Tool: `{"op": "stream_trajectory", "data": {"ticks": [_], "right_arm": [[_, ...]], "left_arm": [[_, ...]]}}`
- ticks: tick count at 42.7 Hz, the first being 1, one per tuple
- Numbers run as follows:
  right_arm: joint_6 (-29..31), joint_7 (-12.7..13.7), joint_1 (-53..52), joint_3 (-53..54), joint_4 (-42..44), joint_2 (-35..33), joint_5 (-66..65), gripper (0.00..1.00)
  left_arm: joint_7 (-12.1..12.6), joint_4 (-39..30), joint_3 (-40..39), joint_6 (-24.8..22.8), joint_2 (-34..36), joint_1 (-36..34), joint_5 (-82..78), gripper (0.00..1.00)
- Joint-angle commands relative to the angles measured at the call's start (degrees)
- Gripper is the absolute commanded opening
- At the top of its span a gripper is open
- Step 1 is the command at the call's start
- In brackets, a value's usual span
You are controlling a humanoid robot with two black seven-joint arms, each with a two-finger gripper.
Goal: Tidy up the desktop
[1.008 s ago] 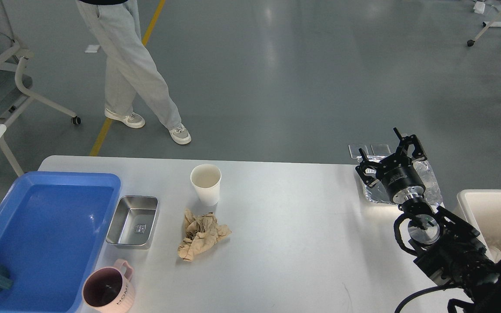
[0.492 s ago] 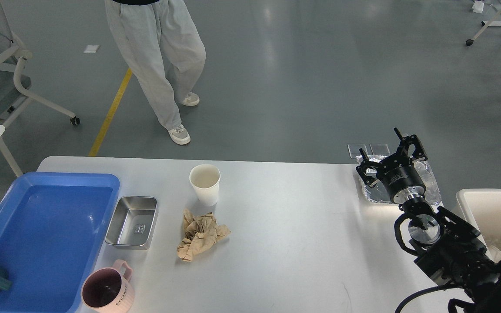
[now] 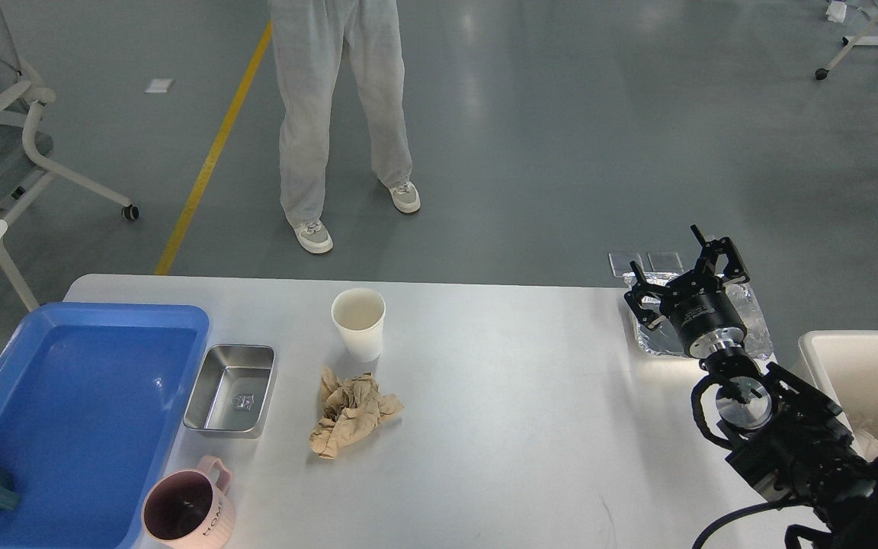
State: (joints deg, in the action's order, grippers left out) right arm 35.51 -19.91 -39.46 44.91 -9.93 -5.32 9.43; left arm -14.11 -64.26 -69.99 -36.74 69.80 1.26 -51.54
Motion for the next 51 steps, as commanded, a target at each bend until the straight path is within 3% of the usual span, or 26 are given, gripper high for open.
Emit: {"op": "stream_trajectory", "data": {"ticks": [1,5,6,7,13,18,23,35,40,51], "right_arm": [[-0.01,-0.04,-0.01,0.0,0.0,0.05,-0.03,1.0],[-0.01,-0.04,-0.01,0.0,0.0,0.05,0.06,1.0],[-0.01,-0.04,-0.01,0.0,0.0,0.05,0.06,1.0],[-0.01,-0.04,-0.01,0.0,0.0,0.05,-0.03,1.0],[-0.01,0.05,-0.01,0.0,0.0,0.05,-0.03,1.0],[-0.01,0.05,-0.18,0.0,0.0,0.05,-0.03,1.0],[-0.01,0.05,-0.18,0.0,-0.09,0.14,-0.03,1.0],[-0.01,0.05,-0.01,-0.09,0.0,0.22,-0.03,1.0],[-0.01,0.05,-0.01,-0.09,0.0,0.31,-0.03,1.0],[-0.01,0.05,0.08,-0.26,0.0,0.4,-0.03,1.0]], "left_arm": [[-1.18,2.37,-0.67,-0.35,-1.42,0.06,1.0,0.94],[-3.91,5.99,-0.85,-0.26,-3.18,0.06,1.53,0.96],[-6.61,8.42,-0.67,-0.78,-3.36,0.06,1.44,0.98],[-7.33,9.06,-0.67,-0.61,-3.79,-0.03,1.53,0.98],[-7.16,7.49,0.47,-0.79,-4.59,1.81,1.18,0.98],[-7.34,2.58,0.04,0.09,-2.84,7.77,1.0,0.98],[-7.16,-0.94,0.73,1.49,-0.99,9.28,1.0,0.97],[-4.88,-18.52,1.0,16.34,2.79,18.16,0.47,0.95],[-3.21,-23.54,1.09,18.72,3.76,22.11,0.47,0.95],[-3.12,-28.29,1.53,21.01,5.69,30.29,0.47,0.95]]}}
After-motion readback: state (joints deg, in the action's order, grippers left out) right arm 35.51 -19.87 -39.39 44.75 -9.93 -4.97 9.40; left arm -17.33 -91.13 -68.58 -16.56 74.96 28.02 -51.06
